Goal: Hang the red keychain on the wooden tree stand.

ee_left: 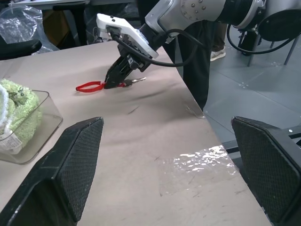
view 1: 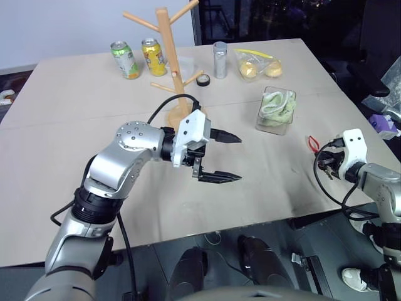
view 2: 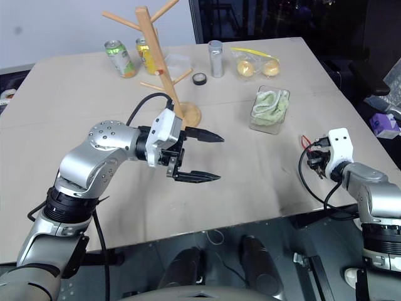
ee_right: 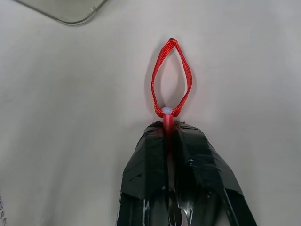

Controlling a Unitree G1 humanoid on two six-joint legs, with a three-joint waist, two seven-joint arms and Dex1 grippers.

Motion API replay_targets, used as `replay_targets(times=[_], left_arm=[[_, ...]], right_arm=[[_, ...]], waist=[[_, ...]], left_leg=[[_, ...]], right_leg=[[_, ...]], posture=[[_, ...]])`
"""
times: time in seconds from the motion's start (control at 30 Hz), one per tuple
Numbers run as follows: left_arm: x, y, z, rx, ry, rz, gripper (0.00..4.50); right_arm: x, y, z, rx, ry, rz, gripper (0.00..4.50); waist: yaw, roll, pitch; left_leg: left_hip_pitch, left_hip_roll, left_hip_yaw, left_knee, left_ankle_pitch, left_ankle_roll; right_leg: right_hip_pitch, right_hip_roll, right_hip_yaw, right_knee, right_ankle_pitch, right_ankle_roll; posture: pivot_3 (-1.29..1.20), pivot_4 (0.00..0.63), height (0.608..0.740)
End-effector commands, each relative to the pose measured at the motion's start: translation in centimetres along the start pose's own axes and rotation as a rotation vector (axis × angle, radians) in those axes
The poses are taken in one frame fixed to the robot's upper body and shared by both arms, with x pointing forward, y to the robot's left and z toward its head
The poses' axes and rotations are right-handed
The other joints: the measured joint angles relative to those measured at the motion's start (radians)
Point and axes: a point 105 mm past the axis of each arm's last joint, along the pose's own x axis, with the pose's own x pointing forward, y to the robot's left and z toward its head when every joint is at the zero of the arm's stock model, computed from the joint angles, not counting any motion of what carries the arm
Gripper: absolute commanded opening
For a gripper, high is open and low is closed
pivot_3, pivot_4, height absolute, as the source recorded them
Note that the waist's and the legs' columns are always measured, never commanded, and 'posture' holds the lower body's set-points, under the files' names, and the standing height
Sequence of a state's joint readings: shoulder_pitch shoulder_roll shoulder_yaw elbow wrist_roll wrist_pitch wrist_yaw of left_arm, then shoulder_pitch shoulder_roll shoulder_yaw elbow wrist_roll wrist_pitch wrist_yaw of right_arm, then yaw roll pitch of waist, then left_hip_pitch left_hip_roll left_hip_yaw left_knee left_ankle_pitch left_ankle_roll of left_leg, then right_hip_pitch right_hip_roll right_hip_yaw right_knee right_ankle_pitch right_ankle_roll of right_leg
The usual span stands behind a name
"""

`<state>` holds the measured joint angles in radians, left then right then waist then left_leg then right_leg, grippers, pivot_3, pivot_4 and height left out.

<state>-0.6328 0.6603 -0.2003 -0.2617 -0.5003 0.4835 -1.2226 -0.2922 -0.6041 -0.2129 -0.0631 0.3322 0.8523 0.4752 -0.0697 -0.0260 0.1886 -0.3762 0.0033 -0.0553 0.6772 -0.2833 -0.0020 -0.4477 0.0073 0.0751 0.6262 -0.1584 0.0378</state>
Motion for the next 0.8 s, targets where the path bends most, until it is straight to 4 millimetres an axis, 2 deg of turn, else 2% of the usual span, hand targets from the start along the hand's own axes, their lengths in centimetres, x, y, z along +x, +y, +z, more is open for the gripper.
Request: replay_targets(times=[0.03, 0.1, 0.23, 0.33, 0.4, 0.57, 0.67, 0.8], left_arm=[[-1.2, 0.7, 0.8, 0.031, 0.001, 0.045, 4.5], [-2.3, 0.9, 0.9, -0.004, -0.005, 0.076, 4.5], [-4.7, 0.6, 0.7, -0.114, -0.026, 0.182, 4.5], [-6.2, -0.1, 0.5, -0.2, -0.045, 0.279, 4.5], [-7.5, -0.6, 0.7, -0.267, -0.072, 0.372, 4.5], [-11.1, -1.4, 1.2, -0.355, -0.155, 0.667, 4.5], [-12.5, -1.9, 1.4, -0.365, -0.197, 0.812, 4.5], [-13.8, -1.3, 2.3, -0.34, -0.258, 0.95, 4.5]], right_arm=[[-1.1, 1.7, 1.5, -0.077, -0.072, 0.099, 0.11], [-2.4, 4.0, 2.2, -0.167, -0.121, 0.207, 0.11], [-4.9, 10.1, 4.2, -0.235, -0.249, 0.429, 0.11], [-5.6, 13.7, 5.5, -0.266, -0.343, 0.52, 0.11], [-5.4, 16.1, 7.2, -0.267, -0.442, 0.558, 0.11], [-4.5, 20.7, 11.2, -0.311, -0.655, 0.595, 0.11], [-3.2, 22.2, 13.5, -0.333, -0.771, 0.561, 0.11], [-1.2, 24.2, 15.2, -0.431, -0.86, 0.566, 0.11]], waist=[[0.002, 0.0, 0.0], [0.003, 0.001, 0.0], [-0.003, 0.001, 0.001], [-0.002, 0.001, 0.001], [0.0, 0.0, 0.001], [0.002, 0.0, 0.001], [0.003, 0.0, 0.0], [0.014, -0.001, 0.0]], left_leg=[[0.0, 0.0, 0.0, 0.0, 0.0, 0.0], [0.001, 0.0, -0.001, 0.0, 0.0, 0.0], [0.0, 0.001, -0.001, 0.0, 0.0, 0.0], [0.003, 0.002, -0.002, 0.0, 0.0, 0.0], [0.004, 0.002, -0.003, 0.0, 0.0, 0.0], [0.004, 0.002, -0.004, 0.0, 0.0, 0.0], [0.004, 0.002, -0.004, -0.001, 0.0, 0.0], [0.004, 0.0, -0.005, 0.0, 0.0, -0.002]], right_leg=[[0.0, 0.0, 0.0, 0.0, 0.0, 0.0], [-0.001, 0.0, -0.001, 0.0, 0.0, 0.0], [-0.001, 0.0, -0.001, 0.0, 0.0, 0.0], [-0.001, 0.001, -0.002, 0.0, 0.0, 0.0], [-0.001, 0.001, -0.003, 0.0, -0.001, -0.002], [-0.001, 0.0, -0.004, 0.0, -0.001, -0.002], [-0.001, -0.001, -0.005, -0.001, -0.001, -0.001], [0.0, -0.003, -0.005, 0.0, -0.001, -0.002]], posture=[[0.0, 0.15, 0.74], [0.0, 0.15, 0.74], [0.0, 0.15, 0.74], [0.0, 0.15, 0.74], [0.0, 0.15, 0.74], [0.0, 0.15, 0.74], [0.0, 0.15, 0.74], [0.0, 0.15, 0.74]])
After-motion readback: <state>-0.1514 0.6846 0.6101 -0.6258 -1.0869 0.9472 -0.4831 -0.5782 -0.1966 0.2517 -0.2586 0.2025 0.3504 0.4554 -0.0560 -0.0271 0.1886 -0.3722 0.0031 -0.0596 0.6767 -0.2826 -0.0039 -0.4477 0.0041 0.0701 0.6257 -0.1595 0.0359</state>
